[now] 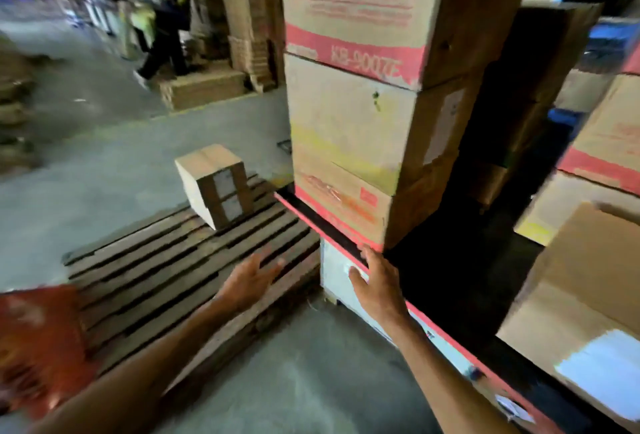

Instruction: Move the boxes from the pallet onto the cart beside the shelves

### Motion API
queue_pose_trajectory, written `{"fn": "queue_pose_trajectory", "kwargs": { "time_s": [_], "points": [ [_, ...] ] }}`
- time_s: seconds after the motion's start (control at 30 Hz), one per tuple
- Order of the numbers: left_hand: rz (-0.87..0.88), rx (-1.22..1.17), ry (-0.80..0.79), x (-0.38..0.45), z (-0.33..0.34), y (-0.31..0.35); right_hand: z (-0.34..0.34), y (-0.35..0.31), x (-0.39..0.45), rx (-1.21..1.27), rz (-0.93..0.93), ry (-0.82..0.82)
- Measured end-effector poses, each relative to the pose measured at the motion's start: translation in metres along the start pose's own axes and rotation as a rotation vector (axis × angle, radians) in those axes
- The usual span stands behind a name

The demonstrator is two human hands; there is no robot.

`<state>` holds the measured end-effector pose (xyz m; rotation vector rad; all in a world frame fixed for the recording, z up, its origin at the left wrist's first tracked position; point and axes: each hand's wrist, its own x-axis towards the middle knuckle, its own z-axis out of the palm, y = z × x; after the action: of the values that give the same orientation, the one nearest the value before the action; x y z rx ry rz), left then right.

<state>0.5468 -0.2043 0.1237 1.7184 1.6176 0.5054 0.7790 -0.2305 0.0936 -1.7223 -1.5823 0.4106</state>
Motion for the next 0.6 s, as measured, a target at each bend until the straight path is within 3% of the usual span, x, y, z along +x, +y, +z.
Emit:
{"fn": "queue_pose_trajectory", "kwargs": {
  "time_s": [0.23, 0.47, 0.6],
  "points": [
    [-0.123, -0.105, 0.174, 0.050, -0.126, -0.131, 0.146, -0.084, 0.094, 0.018, -0.013, -0.331],
    [-0.262, -0.266, 0.187, 0.137, -0.231, -0.224, 0.284, -0.166, 0.187, 0.122, 0.142, -0.499],
    [-0.237, -0.184, 0.233, 0.177, -0.277, -0.253, 0.334, -0.208, 0.226, 0.163, 0.157, -0.543]
  ]
}}
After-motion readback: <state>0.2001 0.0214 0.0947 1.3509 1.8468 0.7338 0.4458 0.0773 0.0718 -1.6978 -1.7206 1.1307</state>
